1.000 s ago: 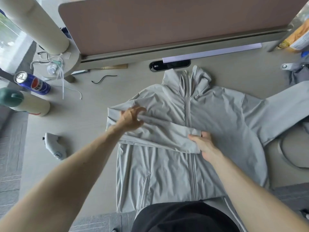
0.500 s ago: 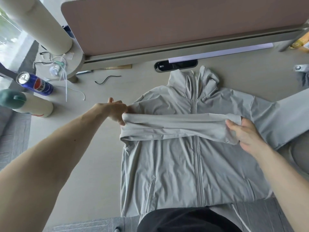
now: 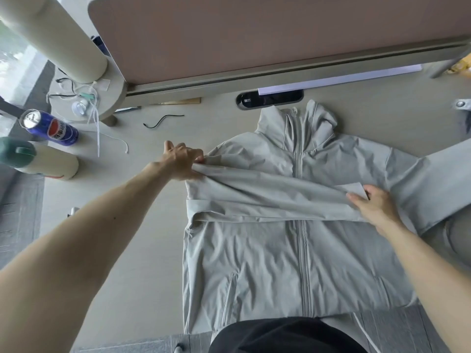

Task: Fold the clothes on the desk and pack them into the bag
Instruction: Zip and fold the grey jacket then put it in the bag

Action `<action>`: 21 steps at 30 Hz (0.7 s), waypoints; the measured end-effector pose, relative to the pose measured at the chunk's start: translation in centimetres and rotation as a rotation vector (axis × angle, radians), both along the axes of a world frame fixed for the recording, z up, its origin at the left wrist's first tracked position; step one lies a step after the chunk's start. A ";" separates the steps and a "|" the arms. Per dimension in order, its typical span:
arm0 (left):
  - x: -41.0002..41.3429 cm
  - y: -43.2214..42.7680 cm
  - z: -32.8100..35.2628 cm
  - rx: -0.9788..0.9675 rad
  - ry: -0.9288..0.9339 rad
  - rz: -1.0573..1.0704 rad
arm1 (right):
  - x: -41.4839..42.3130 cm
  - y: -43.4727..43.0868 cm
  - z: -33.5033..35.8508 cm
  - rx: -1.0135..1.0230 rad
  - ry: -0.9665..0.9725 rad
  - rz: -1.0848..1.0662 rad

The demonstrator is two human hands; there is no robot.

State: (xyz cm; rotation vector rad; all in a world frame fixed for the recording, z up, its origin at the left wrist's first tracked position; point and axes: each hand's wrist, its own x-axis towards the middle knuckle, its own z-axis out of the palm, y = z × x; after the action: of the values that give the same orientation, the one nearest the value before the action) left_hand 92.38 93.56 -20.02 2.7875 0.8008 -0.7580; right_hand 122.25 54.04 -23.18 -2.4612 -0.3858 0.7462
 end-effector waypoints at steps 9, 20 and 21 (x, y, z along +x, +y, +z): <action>-6.7 -10.2 -5.8 -0.132 -0.259 0.230 | -3.6 0.9 -0.1 -0.076 -0.336 0.448; -3.9 -10.4 -5.5 -0.150 -0.322 0.142 | -8.6 1.7 -1.3 -0.372 -0.238 0.632; -3.8 -10.9 -6.1 -0.167 -0.273 0.164 | -9.1 1.5 -1.6 -0.404 -0.235 0.642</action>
State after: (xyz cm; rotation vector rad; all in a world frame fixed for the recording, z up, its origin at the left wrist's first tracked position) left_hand 88.56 82.67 -26.10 2.5628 0.8563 -0.3861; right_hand 113.16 55.54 -24.77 -2.8316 -1.2637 0.8433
